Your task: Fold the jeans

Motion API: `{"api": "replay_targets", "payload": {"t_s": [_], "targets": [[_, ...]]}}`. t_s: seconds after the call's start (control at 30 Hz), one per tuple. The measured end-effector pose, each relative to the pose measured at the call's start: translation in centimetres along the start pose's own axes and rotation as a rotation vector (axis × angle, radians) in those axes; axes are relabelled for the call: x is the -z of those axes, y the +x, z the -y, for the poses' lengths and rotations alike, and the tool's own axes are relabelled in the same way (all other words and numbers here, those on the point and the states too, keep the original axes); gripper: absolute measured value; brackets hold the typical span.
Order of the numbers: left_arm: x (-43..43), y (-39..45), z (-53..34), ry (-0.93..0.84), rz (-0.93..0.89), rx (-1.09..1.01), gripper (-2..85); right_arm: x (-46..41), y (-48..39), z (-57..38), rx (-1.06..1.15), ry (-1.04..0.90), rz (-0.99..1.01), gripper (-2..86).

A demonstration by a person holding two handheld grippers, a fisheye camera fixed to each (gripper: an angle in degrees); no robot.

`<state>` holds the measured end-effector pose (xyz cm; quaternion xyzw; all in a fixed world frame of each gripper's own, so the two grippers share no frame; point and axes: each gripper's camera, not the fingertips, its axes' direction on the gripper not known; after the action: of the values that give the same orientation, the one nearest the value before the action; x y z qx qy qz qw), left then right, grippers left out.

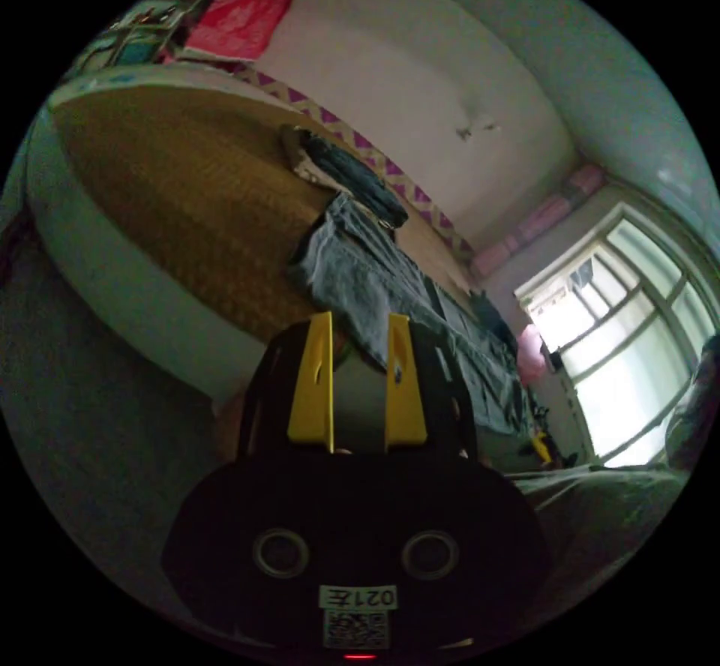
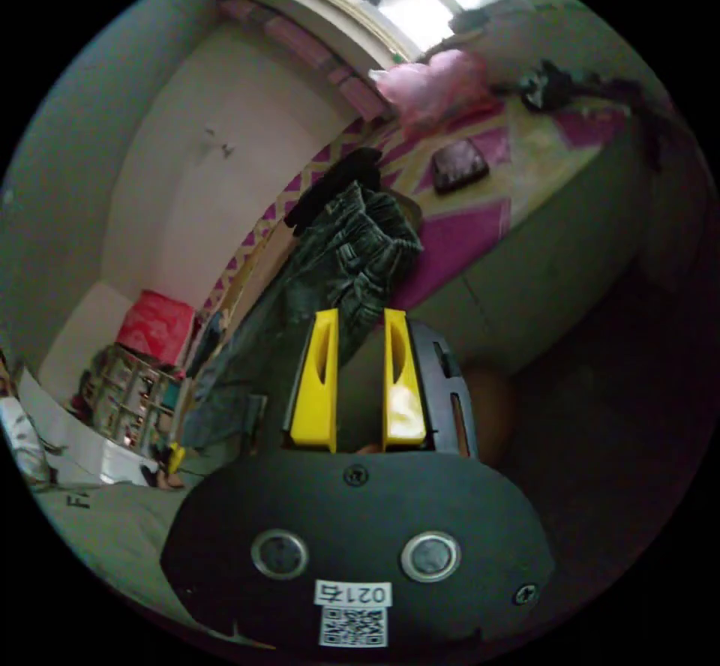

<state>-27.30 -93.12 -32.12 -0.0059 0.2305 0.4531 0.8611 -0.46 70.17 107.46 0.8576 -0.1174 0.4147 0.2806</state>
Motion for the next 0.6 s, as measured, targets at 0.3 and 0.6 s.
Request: {"api": "replay_targets", "payload": {"t_s": [0.3,0.6], "targets": [[-3.3,-2.7,-2.7,0.031,-0.094,0.231,11.3,-5.9,6.4,-0.5,-0.273,-0.049,0.276,7.4],[-6.2,-4.6,-0.5,0.022,-0.158,0.380,6.4,-7.3,8.9,-0.5,-0.310,-0.007,0.289,5.6]]}}
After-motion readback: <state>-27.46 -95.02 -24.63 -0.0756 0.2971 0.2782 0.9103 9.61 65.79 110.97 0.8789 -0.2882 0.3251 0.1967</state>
